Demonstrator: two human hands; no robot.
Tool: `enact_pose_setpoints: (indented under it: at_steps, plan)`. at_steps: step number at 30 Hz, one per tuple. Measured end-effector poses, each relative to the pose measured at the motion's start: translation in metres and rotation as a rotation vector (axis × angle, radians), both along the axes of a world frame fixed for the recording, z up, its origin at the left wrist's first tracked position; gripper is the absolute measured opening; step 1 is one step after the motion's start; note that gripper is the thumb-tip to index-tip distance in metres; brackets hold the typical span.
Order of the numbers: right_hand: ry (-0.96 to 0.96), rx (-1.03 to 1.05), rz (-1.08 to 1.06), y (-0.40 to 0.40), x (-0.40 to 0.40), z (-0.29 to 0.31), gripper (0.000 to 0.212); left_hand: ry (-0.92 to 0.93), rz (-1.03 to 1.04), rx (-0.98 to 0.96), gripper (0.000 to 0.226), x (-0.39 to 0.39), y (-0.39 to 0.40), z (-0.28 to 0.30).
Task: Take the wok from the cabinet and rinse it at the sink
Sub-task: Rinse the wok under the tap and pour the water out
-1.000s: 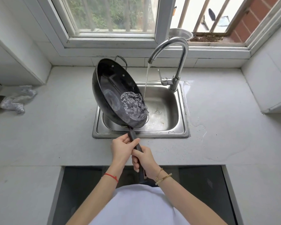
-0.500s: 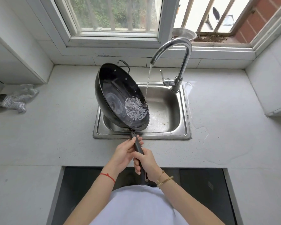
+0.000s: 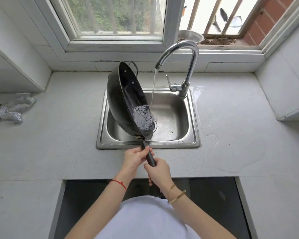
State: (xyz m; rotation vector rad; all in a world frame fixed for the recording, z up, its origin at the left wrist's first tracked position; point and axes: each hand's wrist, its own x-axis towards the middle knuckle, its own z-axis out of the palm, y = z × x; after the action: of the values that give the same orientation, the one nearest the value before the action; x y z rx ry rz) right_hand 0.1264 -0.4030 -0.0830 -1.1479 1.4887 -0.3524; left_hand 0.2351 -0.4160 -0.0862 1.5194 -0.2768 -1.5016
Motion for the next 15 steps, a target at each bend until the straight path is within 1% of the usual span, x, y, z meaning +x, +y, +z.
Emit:
enact_pose_setpoints:
  at_steps: [2,3,4,6,9,12,15]
  plan:
    - [0.181,-0.134,0.016,0.0052,0.0007,-0.0055,0.009,-0.045,-0.005,-0.001,0.008,-0.0057,-0.0014,0.0002]
    - [0.219,-0.181,0.022,0.0071,0.0007,-0.0076,0.013,-0.066,-0.004,0.0,0.008,-0.0078,-0.0021,0.0006]
    - [0.216,-0.203,0.017,0.008,0.0003,-0.0089,0.015,-0.087,-0.001,0.002,0.008,-0.0091,-0.0026,0.0008]
    - [0.141,-0.195,-0.004,0.0071,-0.0007,-0.0084,0.014,-0.122,-0.001,0.0,0.008,-0.0106,-0.0032,-0.0002]
    - [0.039,-0.142,-0.04,0.0052,-0.0021,-0.0077,0.021,-0.153,-0.01,-0.011,0.011,-0.0114,-0.0021,-0.0019]
    - [-0.036,-0.076,-0.066,0.0052,-0.0032,-0.007,0.021,-0.176,-0.005,-0.034,0.02,-0.0114,0.0004,-0.002]
    - [-0.163,0.009,-0.091,0.0055,-0.002,-0.0033,0.017,-0.159,0.01,-0.043,0.033,-0.007,0.0031,-0.0049]
